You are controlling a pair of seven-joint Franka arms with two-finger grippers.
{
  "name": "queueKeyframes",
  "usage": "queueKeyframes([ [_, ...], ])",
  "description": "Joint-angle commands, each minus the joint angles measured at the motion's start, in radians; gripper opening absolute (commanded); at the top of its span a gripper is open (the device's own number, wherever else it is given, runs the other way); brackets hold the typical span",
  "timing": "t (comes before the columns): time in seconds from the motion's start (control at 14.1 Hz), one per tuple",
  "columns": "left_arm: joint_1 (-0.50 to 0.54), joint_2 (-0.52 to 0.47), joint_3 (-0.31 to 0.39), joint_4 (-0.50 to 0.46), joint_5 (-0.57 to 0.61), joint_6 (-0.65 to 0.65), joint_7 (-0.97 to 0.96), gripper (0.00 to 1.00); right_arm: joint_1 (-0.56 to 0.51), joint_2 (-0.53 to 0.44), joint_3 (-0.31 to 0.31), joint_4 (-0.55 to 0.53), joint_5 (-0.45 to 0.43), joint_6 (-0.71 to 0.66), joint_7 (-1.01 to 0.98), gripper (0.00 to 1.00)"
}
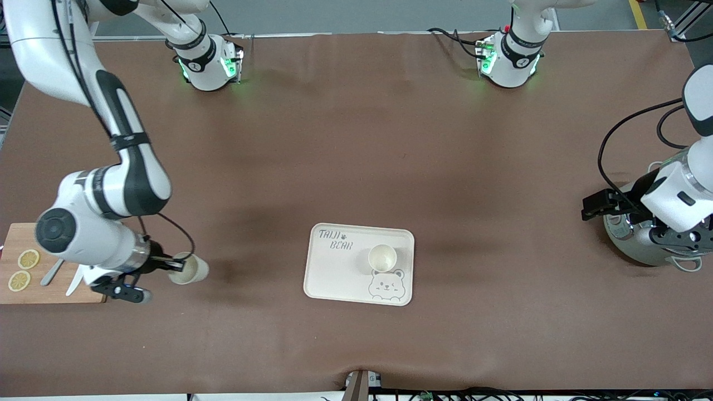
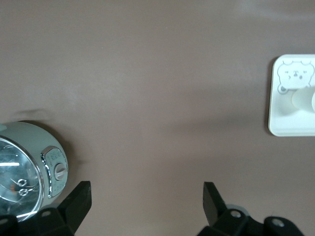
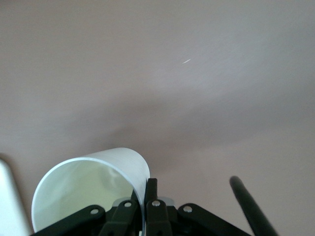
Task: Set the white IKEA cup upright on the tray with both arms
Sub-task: 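Grasp the white cup by the cutting board with the right gripper, then carry the cup with the right gripper onto the tray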
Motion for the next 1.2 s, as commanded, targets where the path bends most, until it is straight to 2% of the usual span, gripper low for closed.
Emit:
queueKeyframes([
  [0.0,0.016,-0.081,-0.011,-0.089,0.006,0.024,0.03,1.0,0.064,0.028,0.012,0.041,0.054,0.038,0.171,0.0],
  [0.21,0.004,-0.115,-0.012,-0.098,-0.002,0.03,0.012,1.0,0.159,0.06,0.009,0.043,0.054,0.189,0.369,0.0],
  [0.42,-0.025,-0.143,-0.012,-0.101,-0.002,0.018,-0.014,1.0,0.216,0.09,0.003,0.042,0.048,0.286,0.449,0.0],
  [0.78,-0.036,-0.172,-0.052,-0.14,0.015,0.006,-0.019,1.0,0.314,0.152,-0.025,0.042,0.037,0.384,0.543,0.0],
  [0.99,-0.039,-0.181,-0.06,-0.175,0.041,0.009,-0.014,1.0,0.4,0.16,-0.089,0.035,0.04,0.383,0.549,0.0],
  [1.13,-0.042,-0.181,-0.066,-0.183,0.065,0.007,-0.002,1.0,0.416,0.178,-0.094,0.035,0.041,0.388,0.566,0.0],
])
